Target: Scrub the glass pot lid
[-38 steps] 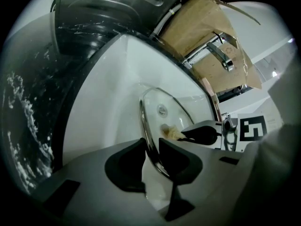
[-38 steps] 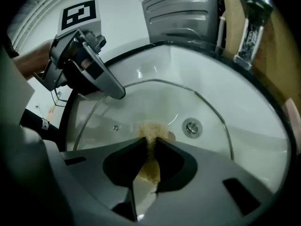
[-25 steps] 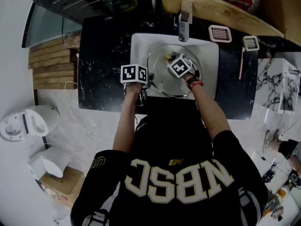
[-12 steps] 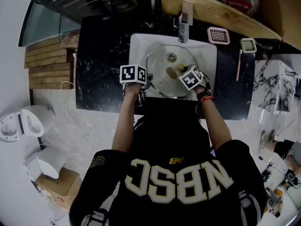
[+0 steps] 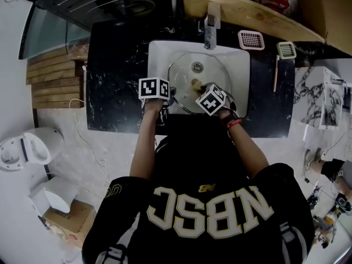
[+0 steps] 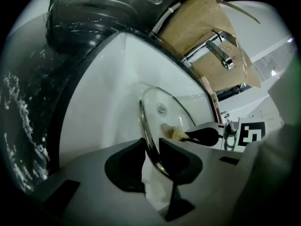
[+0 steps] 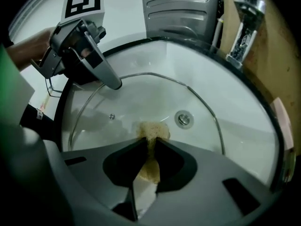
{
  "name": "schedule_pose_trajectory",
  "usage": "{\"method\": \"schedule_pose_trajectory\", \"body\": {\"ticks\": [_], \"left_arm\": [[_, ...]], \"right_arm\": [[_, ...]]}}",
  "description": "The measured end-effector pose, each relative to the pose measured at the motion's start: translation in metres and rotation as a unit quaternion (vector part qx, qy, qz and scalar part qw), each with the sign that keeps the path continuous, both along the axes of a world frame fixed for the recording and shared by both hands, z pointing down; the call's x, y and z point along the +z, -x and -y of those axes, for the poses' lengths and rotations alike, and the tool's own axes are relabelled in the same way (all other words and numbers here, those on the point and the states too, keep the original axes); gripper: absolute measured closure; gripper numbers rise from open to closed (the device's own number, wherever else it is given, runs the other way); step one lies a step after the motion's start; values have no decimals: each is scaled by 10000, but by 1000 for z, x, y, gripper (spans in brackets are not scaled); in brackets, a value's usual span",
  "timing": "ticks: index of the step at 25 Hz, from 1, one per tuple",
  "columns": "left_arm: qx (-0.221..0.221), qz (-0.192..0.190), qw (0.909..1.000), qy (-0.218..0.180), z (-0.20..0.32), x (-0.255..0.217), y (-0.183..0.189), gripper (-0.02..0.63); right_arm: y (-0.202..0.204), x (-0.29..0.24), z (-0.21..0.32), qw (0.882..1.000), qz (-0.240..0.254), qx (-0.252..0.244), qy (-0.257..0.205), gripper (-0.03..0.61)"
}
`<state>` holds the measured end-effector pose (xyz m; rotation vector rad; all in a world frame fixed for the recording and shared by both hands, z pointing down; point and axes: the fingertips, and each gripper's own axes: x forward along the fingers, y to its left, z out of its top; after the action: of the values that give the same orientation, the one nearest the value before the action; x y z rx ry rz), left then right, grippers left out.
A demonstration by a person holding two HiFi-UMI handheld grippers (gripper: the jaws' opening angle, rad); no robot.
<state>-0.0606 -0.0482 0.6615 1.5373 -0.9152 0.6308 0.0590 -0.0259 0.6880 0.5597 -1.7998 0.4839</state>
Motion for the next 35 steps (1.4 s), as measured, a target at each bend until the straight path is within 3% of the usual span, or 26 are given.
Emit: {"method": "schedule_pose_trajectory", "body": {"ticks": [7, 10, 15, 19, 27, 35], "left_arm": [[69, 142, 9999, 1, 0, 1, 0, 508], [109, 112, 9999, -4, -1, 0, 0, 508], [147, 141, 9998, 80, -3, 2, -2, 500], [157, 197, 9996, 99, -4, 1, -3, 499], [172, 190, 9996, 66, -3, 2, -3, 500], [305, 276, 9991, -83, -2, 0, -4, 499]], "right_arm": [[23, 8, 28, 9989, 405, 6, 247, 509], [27, 13, 46, 9985, 549, 56, 49, 508], [13, 30, 82, 9985, 412, 233, -278, 508], [-16, 34, 93, 9987, 156, 392, -285, 509], [-51, 25, 60, 9980, -293, 436, -362, 514], [-20, 10, 20, 9980, 310, 521, 166, 517]]}}
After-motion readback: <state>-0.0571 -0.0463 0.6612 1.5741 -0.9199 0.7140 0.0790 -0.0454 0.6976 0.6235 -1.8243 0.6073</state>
